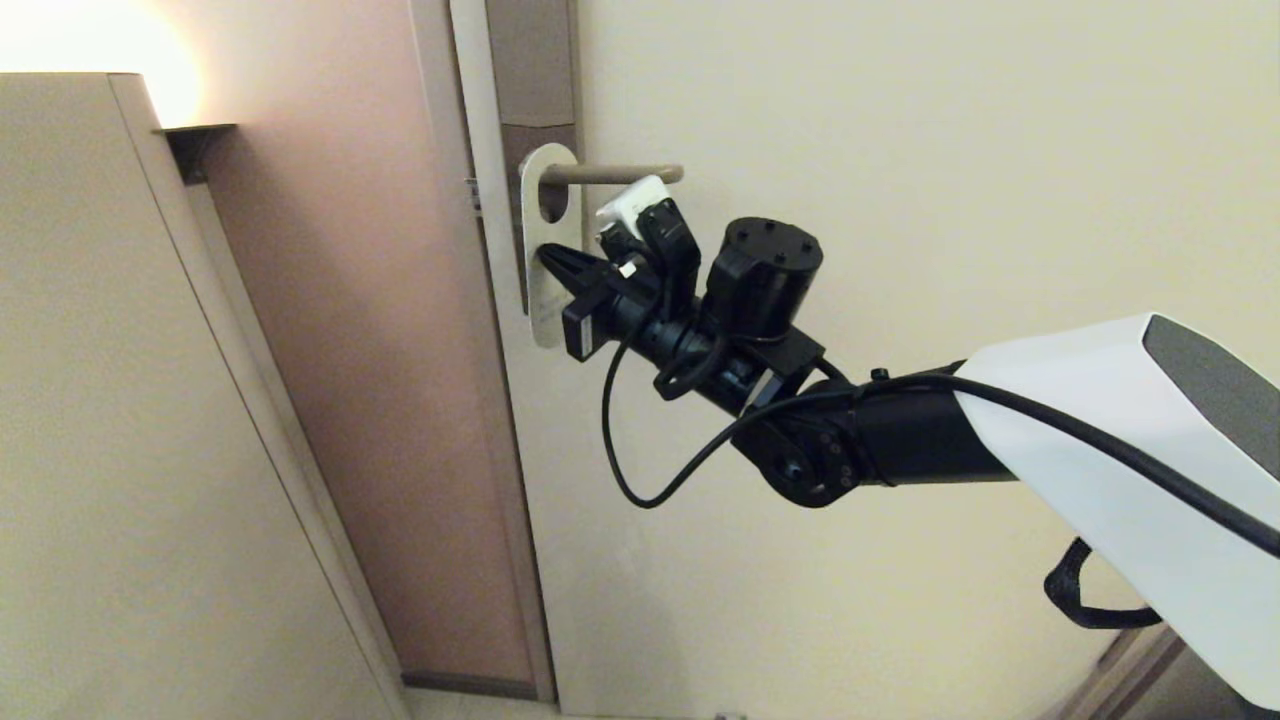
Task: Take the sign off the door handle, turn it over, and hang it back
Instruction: Hang the sign back with the other side facing out
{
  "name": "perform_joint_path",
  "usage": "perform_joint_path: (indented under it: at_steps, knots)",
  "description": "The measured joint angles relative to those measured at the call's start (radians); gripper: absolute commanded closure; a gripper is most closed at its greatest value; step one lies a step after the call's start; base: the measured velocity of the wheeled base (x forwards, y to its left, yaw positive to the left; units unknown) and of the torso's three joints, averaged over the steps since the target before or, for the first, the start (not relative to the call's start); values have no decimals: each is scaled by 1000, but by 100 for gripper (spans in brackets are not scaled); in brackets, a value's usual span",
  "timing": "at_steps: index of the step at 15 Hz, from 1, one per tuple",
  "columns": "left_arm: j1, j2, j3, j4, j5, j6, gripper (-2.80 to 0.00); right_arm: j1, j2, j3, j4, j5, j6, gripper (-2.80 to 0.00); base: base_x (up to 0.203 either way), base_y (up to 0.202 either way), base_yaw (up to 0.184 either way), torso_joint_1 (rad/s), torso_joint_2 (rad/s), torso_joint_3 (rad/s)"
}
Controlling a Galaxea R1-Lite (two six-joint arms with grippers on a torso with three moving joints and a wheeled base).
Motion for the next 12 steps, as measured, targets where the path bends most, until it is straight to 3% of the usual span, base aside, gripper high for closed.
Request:
perform_joint_path:
  at_steps: [7,12]
  knots:
    - [0,0,0,0,0,0,0,1,71,-62,0,-84,52,0,0,0,0,0,0,0]
    - [0,0,0,0,-1,0,0,1,79,-89,0,-103,52,0,0,0,0,0,0,0]
